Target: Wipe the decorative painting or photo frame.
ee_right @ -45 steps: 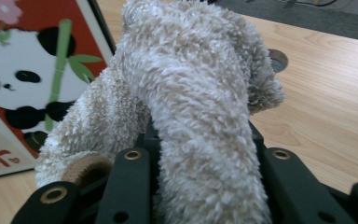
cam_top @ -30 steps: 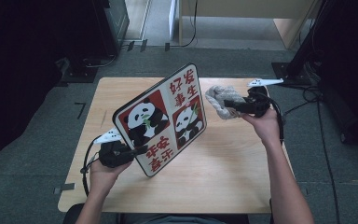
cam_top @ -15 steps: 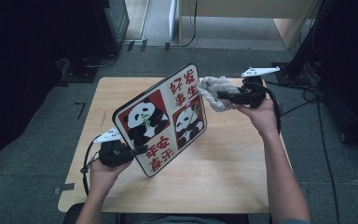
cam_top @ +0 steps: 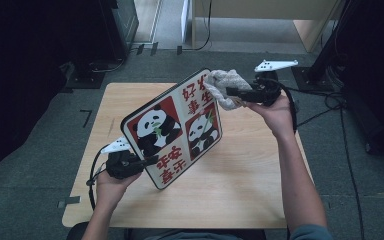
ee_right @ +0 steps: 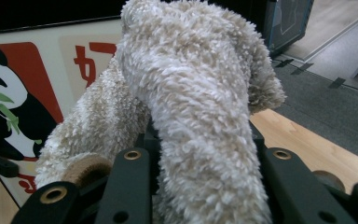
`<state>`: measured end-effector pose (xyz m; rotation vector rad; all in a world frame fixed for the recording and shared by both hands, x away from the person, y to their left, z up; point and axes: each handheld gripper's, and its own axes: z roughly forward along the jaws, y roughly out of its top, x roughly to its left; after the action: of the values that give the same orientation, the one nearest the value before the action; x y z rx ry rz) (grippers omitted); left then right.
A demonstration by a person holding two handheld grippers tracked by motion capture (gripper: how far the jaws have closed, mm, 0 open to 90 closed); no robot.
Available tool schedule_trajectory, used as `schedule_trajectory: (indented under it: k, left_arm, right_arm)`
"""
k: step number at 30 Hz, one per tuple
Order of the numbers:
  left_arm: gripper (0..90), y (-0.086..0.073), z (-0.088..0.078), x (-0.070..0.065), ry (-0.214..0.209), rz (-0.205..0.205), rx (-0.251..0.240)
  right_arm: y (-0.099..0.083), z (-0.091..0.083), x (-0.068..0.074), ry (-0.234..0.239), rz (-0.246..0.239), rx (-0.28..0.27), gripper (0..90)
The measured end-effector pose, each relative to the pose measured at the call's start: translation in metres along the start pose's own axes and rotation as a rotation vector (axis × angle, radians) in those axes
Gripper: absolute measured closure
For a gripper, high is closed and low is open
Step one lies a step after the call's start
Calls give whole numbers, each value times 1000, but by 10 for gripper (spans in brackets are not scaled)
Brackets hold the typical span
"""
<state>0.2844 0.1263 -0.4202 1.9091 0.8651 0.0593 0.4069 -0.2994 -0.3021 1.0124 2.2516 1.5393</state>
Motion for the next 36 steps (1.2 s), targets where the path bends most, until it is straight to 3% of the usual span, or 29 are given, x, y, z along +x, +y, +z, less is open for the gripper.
schedule_trajectory:
  k: [6,17,36]
  left_arm:
    - [804,1,0,0,3,6,4]
    - [804,0,-1,0,-2,12,7]
    - [800,0,-1,1,-9,12,7]
  right_arm:
    - [10,6,3,11,-18,-36,664]
    - [11,28,5,34,-14,7,656]
    - [3,37,6,44,-20,30,651]
